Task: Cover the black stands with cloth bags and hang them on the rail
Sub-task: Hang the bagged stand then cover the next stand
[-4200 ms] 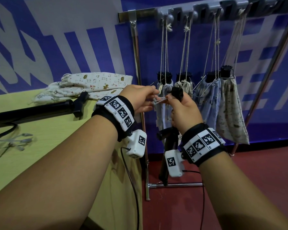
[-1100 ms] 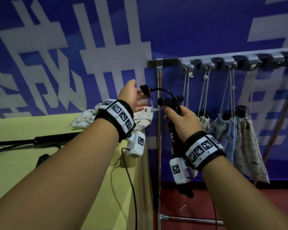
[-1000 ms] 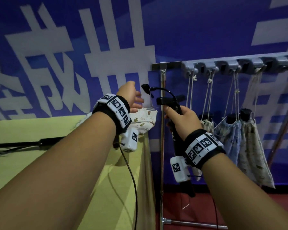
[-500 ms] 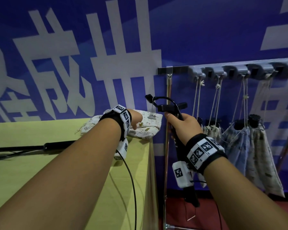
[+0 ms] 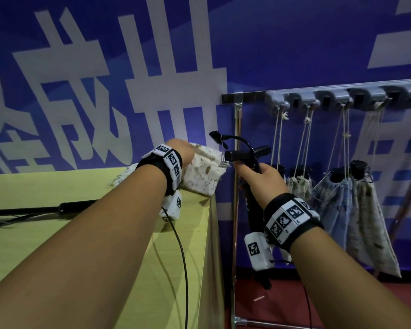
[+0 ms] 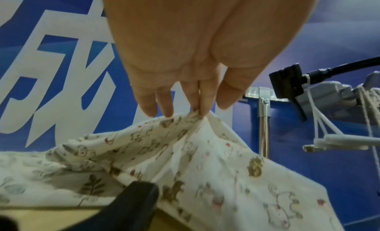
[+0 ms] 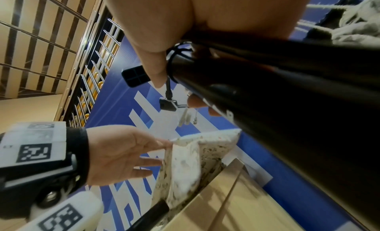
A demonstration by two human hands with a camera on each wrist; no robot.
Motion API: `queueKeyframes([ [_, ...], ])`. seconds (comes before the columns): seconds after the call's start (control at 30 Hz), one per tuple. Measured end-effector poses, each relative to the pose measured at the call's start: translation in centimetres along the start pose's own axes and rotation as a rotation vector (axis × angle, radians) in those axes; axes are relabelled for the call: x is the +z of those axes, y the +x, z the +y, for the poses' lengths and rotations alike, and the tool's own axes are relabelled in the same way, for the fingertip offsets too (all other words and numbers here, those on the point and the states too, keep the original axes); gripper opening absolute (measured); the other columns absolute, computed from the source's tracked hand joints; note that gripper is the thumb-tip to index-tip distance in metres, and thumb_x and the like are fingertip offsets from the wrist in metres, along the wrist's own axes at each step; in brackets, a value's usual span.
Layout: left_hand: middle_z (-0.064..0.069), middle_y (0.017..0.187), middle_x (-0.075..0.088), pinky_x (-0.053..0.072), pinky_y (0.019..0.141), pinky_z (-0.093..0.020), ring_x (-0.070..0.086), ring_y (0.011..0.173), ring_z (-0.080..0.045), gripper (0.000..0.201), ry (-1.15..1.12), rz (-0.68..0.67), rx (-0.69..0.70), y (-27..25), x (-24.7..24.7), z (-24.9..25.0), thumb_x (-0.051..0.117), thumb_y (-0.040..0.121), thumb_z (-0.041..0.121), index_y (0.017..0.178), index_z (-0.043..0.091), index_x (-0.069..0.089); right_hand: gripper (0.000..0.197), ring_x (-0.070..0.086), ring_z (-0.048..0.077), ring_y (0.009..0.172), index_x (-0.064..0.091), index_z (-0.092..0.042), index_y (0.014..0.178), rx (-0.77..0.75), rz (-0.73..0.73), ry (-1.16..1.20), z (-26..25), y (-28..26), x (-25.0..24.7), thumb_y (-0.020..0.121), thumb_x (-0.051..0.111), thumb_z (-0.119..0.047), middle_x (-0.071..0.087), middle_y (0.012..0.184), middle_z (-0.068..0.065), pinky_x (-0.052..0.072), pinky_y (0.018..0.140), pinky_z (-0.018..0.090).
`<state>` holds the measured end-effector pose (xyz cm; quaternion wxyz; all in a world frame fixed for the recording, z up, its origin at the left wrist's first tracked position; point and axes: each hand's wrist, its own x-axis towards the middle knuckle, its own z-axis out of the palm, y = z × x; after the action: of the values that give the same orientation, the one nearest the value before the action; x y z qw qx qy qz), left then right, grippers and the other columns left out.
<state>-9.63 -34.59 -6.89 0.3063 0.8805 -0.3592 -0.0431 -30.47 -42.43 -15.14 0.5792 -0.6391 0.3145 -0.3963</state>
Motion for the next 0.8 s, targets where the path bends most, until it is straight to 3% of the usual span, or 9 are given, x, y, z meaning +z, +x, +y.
queueKeyframes([
  [0.1,0.001,0.145,0.061,0.047,0.112,-0.043,0.056,0.132,-0.028,0.042,-0.179,0.139,0.085,-0.4,-1.4,1.1,0.047,0.103,0.017,0.138,0.029,0.066,0.037,0.067,0.021,0.065,0.070,-0.016,0.099,-0.026,0.005,0.003,-1.0,-0.6,0.0,0.087,0.084,-0.048,0.071,0.074,0.001,0.057,0.068,0.040],
  [0.17,0.005,0.148,0.058,0.040,0.116,-0.036,0.052,0.136,-0.023,0.044,-0.209,0.231,0.184,-1.3,-2.2,2.1,0.045,0.101,0.011,0.136,0.027,0.068,0.031,0.067,0.021,0.066,0.069,-0.016,0.100,-0.049,0.019,0.026,-1.9,-1.2,-0.1,0.088,0.086,-0.039,0.071,0.076,0.001,0.058,0.065,0.036],
  [0.33,0.011,0.136,0.060,0.042,0.100,-0.022,0.055,0.120,-0.011,0.040,-0.404,0.351,0.325,-3.8,-4.2,5.1,0.051,0.100,0.007,0.128,0.024,0.074,0.022,0.071,0.021,0.076,0.075,-0.016,0.105,-0.084,-0.012,0.104,-4.0,-3.1,-0.6,0.090,0.085,-0.027,0.079,0.088,0.008,0.060,0.062,0.031],
  [0.4,0.012,0.116,0.068,0.048,0.095,-0.023,0.061,0.110,-0.013,0.034,-0.541,0.311,0.317,-4.7,-4.6,6.2,0.057,0.095,0.005,0.111,0.024,0.080,0.017,0.073,0.024,0.079,0.077,-0.022,0.104,-0.102,-0.039,0.097,-4.9,-3.8,-0.8,0.089,0.084,-0.026,0.080,0.091,0.012,0.064,0.073,0.045],
  [0.47,0.012,0.095,0.073,0.057,0.091,-0.031,0.069,0.102,-0.021,0.029,-0.649,0.246,0.282,-5.4,-4.8,7.3,0.062,0.091,0.007,0.089,0.027,0.083,0.016,0.073,0.021,0.080,0.080,-0.028,0.102,-0.135,-0.056,0.077,-5.7,-4.5,-1.1,0.087,0.086,-0.027,0.081,0.091,0.007,0.062,0.077,0.043],
  [0.53,-0.001,0.097,0.077,0.061,0.092,-0.044,0.071,0.095,-0.026,0.025,-0.792,0.156,0.191,-5.7,-4.8,8.0,0.063,0.093,0.014,0.098,0.027,0.084,0.016,0.073,0.023,0.080,0.081,-0.031,0.100,-0.151,-0.059,0.082,-6.4,-5.2,-1.5,0.084,0.087,-0.028,0.081,0.087,0.001,0.060,0.076,0.040],
  [0.63,-0.017,0.103,0.076,0.056,0.098,-0.059,0.071,0.089,-0.033,0.024,-1.077,0.018,0.026,-7.3,-4.6,9.1,0.059,0.094,0.010,0.105,0.010,0.081,0.019,0.078,0.026,0.092,0.082,-0.030,0.101,-0.135,-0.067,0.096,-7.1,-6.1,-2.3,0.083,0.087,-0.028,0.082,0.092,-0.002,0.063,0.088,0.046],
  [0.7,-0.016,0.095,0.073,0.058,0.096,-0.055,0.071,0.083,-0.032,0.024,-1.245,-0.044,-0.027,-8.9,-3.9,10.0,0.052,0.097,0.005,0.102,0.004,0.075,0.017,0.078,0.029,0.093,0.081,-0.025,0.101,-0.120,-0.068,0.130,-7.5,-6.8,-2.9,0.085,0.086,-0.023,0.082,0.098,0.007,0.063,0.090,0.050],
  [0.8,-0.012,0.088,0.067,0.064,0.060,-0.037,0.072,0.064,-0.022,0.027,-1.303,-0.147,-0.066,-10.6,-2.7,10.6,0.041,0.104,0.001,0.112,0.005,0.066,0.015,0.076,0.033,0.086,0.081,-0.019,0.100,-0.093,-0.094,0.218,-7.6,-7.5,-3.5,0.087,0.084,-0.015,0.081,0.097,0.014,0.065,0.081,0.049],
])
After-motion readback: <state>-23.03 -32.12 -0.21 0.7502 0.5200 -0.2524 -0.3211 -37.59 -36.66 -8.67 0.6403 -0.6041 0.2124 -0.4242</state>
